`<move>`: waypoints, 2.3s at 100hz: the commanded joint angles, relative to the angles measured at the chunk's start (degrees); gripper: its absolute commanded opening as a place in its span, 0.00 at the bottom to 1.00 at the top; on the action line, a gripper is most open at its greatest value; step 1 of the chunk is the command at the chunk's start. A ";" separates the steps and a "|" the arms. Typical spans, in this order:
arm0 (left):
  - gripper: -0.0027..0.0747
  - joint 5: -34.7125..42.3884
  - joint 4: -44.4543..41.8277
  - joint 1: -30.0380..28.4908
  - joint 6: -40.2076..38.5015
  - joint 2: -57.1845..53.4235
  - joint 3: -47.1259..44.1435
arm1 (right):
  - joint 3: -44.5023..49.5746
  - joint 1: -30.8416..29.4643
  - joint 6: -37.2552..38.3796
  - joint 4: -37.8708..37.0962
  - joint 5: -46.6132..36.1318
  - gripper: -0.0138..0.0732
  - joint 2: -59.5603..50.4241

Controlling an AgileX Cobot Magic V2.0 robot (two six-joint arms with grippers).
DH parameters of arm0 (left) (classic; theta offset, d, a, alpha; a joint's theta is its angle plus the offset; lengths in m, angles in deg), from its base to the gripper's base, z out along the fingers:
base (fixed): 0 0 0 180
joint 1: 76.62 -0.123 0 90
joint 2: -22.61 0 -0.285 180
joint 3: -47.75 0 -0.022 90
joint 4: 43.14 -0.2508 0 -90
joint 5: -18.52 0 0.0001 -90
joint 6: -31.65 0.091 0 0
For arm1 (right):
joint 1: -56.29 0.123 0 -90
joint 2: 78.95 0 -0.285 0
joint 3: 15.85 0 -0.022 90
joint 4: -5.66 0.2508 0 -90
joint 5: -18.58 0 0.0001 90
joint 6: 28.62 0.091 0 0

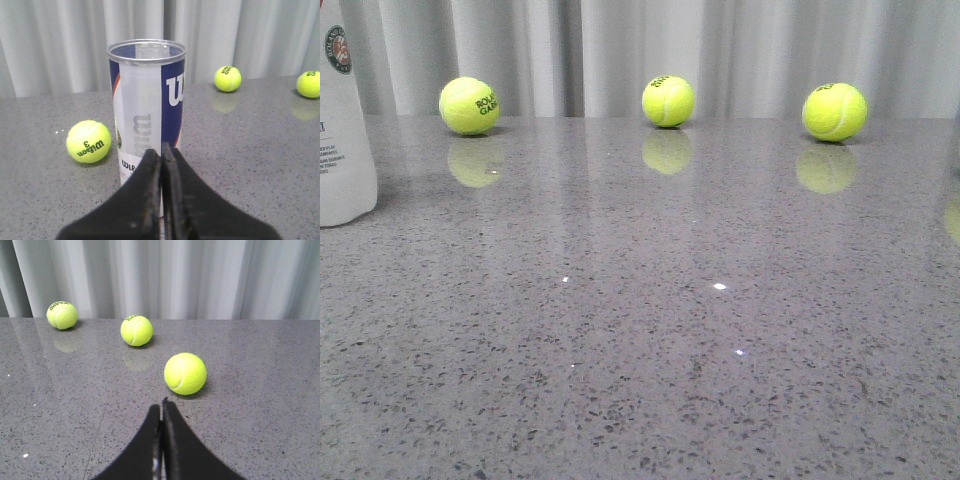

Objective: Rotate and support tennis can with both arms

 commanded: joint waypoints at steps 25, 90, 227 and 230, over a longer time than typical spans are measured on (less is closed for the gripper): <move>0.01 11.96 -3.70 -3.66 -0.50 -6.87 -7.36 | -1.40 -0.39 0.00 -0.62 -4.92 0.08 0.44; 0.01 16.03 -9.37 -9.82 -0.50 -23.34 -29.63 | -1.40 -0.39 0.00 -0.62 -4.92 0.08 0.44; 0.01 20.22 -8.64 -9.82 -0.50 -23.34 -29.63 | -1.40 -0.39 -0.14 -0.27 -5.67 0.08 0.10; 0.01 20.22 -8.64 -9.82 -0.50 -23.34 -29.63 | -1.33 -0.39 -0.14 0.38 -6.01 0.08 -0.27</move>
